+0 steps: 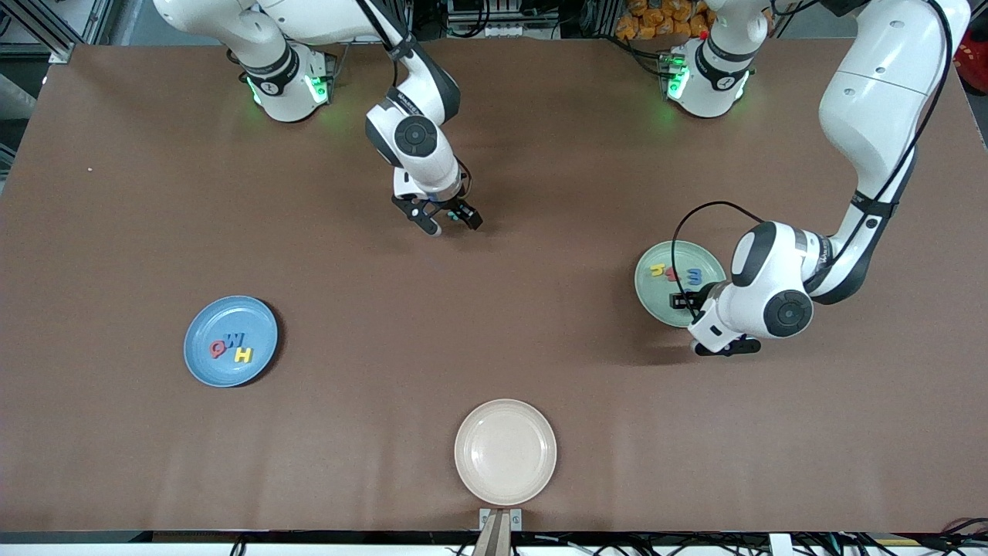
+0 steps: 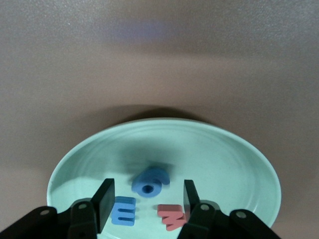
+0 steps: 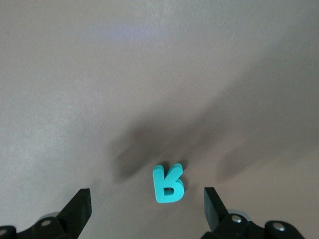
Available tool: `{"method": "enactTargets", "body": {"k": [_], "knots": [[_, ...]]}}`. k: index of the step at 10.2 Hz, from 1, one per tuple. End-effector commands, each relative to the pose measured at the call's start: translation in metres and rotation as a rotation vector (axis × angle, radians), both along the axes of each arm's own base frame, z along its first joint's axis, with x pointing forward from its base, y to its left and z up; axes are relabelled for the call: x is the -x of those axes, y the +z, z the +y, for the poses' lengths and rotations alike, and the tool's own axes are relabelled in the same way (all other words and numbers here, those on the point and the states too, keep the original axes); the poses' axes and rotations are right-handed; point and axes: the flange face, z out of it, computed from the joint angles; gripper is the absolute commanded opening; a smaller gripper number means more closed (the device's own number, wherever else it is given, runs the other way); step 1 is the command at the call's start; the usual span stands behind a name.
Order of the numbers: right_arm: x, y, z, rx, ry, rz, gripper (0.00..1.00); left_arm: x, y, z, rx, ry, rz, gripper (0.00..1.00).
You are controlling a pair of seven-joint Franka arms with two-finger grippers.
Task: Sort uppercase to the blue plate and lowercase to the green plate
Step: 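Release the blue g on the green plate while the right gripper lowers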
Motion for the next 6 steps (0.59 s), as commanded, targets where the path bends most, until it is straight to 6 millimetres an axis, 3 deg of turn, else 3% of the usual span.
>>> {"method": "enactTargets", "body": {"k": [1, 3, 5, 6], "knots": [[0.008, 0.003, -0.005, 0.0, 0.009, -0.019, 1.0, -0.003, 0.005, -0.001, -0.026, 0.004, -0.026, 0.75], [0.01, -0.006, -0.006, 0.005, 0.017, -0.02, 1.0, -0.008, 0.019, 0.001, -0.024, -0.008, -0.051, 1.0], [0.013, -0.009, -0.005, 0.005, 0.011, -0.021, 1.0, -0.009, 0.031, 0.002, -0.025, -0.023, -0.062, 1.0], [0.02, -0.011, 0.0, 0.009, 0.011, -0.017, 1.0, -0.012, 0.039, 0.013, -0.028, -0.015, -0.07, 1.0]]}}
